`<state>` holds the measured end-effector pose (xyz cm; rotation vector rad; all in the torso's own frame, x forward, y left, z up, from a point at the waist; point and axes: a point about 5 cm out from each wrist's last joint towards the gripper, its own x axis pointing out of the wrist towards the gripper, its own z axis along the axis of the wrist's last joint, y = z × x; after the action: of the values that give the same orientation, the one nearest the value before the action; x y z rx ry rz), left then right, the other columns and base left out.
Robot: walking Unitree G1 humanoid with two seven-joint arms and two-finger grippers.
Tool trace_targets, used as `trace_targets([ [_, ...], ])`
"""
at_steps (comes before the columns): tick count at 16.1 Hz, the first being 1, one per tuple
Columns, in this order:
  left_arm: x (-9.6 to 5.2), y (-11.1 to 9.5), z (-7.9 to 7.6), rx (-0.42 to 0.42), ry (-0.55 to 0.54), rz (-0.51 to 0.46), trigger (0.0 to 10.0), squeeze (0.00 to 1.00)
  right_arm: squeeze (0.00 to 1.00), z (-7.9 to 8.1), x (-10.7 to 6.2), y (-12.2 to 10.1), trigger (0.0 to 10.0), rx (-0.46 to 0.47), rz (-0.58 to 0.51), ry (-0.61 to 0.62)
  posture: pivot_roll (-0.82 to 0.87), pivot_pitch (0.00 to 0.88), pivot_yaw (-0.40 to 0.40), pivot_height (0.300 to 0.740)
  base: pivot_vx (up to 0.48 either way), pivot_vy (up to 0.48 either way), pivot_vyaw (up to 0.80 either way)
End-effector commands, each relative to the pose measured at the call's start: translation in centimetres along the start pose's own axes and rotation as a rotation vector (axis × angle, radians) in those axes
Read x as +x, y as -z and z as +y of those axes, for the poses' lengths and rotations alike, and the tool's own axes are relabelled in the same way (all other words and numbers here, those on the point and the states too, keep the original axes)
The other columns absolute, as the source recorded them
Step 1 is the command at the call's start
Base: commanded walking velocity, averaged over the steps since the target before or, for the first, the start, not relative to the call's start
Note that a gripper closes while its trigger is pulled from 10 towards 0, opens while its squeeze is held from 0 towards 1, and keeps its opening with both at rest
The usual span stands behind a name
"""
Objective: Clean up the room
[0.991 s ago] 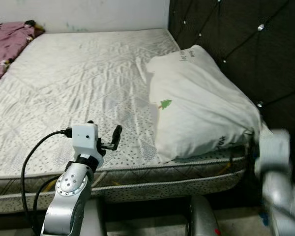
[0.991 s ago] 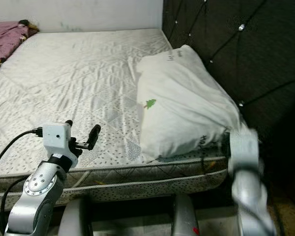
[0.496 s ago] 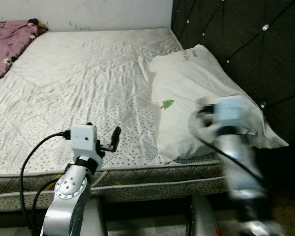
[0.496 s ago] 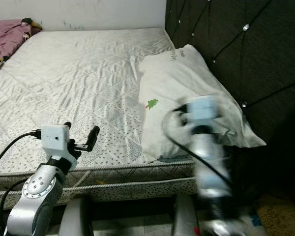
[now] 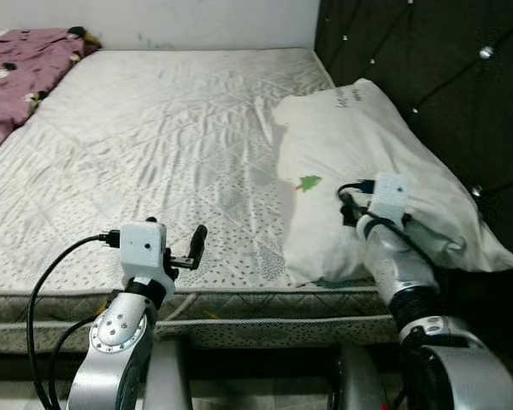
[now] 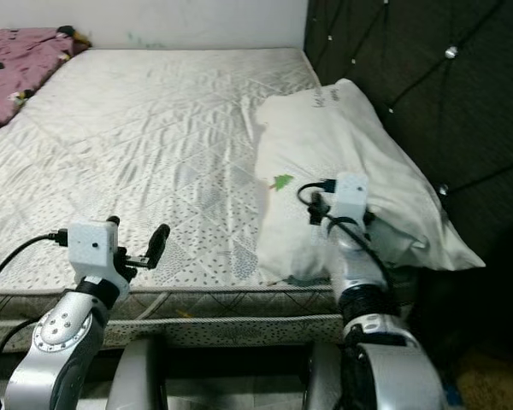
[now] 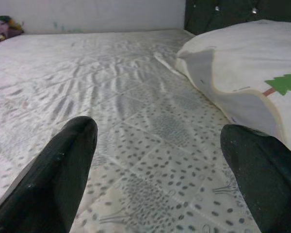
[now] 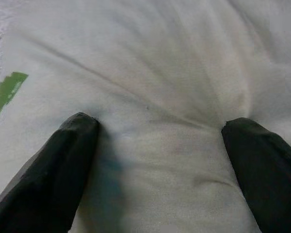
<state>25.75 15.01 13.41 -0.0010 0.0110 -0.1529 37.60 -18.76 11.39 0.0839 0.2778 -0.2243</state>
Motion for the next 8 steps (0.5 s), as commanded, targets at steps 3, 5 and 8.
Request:
trace_targets([
  [3, -0.3, -0.1, 0.1, 0.017, -0.008, 0.008, 10.0, 0.00, 0.02, -3.0, -0.6, 4.5, 10.0, 0.062, 0.187, 0.110, 0.06, 0.039, -0.013, 0.521, 0.000, 0.000, 0.00],
  [5, 0.0, -0.5, 0.1, 0.018, -0.013, -0.011, 10.0, 0.00, 0.00, -0.8, -0.4, 0.7, 10.0, 0.058, -0.076, -0.024, 0.05, 0.035, -0.003, 0.521, 0.000, 0.000, 0.00],
  [8, 0.2, -1.1, 0.5, 0.006, -0.044, -0.048, 10.0, 0.00, 0.00, 1.7, -2.5, -2.5, 10.0, -0.034, -0.330, -0.155, 0.04, 0.017, -0.005, 0.521, 0.000, 0.000, 0.00],
])
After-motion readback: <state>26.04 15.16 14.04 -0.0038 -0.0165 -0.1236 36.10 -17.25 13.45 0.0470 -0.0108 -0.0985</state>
